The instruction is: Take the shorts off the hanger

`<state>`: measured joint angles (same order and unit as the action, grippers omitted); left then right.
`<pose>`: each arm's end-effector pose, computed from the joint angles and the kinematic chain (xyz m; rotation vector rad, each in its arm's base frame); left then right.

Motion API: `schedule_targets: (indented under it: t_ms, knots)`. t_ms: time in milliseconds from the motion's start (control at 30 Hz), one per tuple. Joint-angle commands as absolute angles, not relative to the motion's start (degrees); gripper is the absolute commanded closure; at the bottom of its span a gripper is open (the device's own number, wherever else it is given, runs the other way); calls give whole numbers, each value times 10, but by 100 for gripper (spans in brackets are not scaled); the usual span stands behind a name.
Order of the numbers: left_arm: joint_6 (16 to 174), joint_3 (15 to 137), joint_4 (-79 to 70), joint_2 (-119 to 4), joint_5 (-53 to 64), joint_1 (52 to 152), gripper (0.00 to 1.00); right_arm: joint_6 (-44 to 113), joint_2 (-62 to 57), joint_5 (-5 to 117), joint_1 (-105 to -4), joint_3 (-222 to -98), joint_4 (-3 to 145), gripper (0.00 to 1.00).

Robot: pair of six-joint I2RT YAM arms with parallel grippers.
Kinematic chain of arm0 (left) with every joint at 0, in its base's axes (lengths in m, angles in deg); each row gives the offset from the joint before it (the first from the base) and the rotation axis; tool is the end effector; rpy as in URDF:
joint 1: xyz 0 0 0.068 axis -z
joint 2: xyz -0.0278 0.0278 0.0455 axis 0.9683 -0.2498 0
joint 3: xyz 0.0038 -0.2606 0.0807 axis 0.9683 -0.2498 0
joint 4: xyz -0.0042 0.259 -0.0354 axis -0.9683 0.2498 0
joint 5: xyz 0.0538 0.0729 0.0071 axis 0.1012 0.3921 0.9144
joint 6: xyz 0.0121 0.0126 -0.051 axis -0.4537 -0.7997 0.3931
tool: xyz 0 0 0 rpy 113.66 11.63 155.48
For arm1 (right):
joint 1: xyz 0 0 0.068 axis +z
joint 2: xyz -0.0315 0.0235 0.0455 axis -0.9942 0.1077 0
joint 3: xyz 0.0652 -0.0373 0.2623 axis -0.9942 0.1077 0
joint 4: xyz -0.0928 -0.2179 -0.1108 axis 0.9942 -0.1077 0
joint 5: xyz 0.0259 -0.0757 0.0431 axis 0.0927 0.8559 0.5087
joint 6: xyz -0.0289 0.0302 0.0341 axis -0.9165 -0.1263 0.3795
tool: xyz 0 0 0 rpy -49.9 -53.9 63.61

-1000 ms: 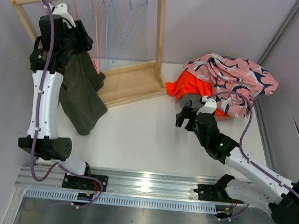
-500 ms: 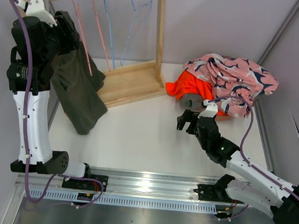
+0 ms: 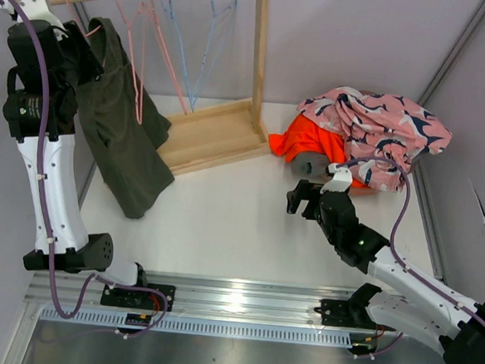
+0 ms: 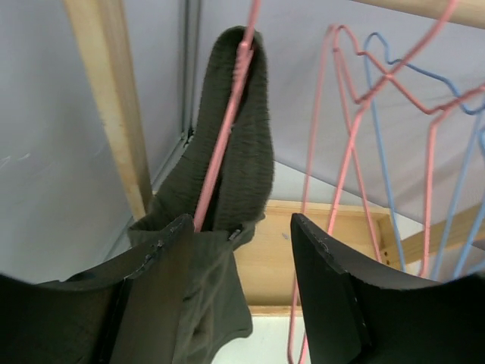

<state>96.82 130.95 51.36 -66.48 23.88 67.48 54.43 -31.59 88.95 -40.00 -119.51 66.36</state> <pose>0.2371 0.0397 0.5660 -0.4515 1.6977 0.0855 0.1602 0.1327 0.2689 0.0036 1.9369 0.4009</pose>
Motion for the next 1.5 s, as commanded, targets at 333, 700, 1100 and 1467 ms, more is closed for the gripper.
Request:
schedule_targets:
  t_ms: [333, 700, 1100, 1467]
  knots:
    - [964, 1320, 503, -744, 255, 629, 52, 531, -283, 867, -398, -1201, 697, 0]
    - [974, 1394, 522, -799, 229, 624, 97, 535, -284, 869, -400, -1187, 692, 1]
    - [989, 1483, 523, -786, 162, 624, 100, 532, -275, 855, -398, -1202, 701, 1]
    - [1014, 1422, 505, -679, 97, 624, 100, 480, -227, 838, -298, -1305, 740, 1]
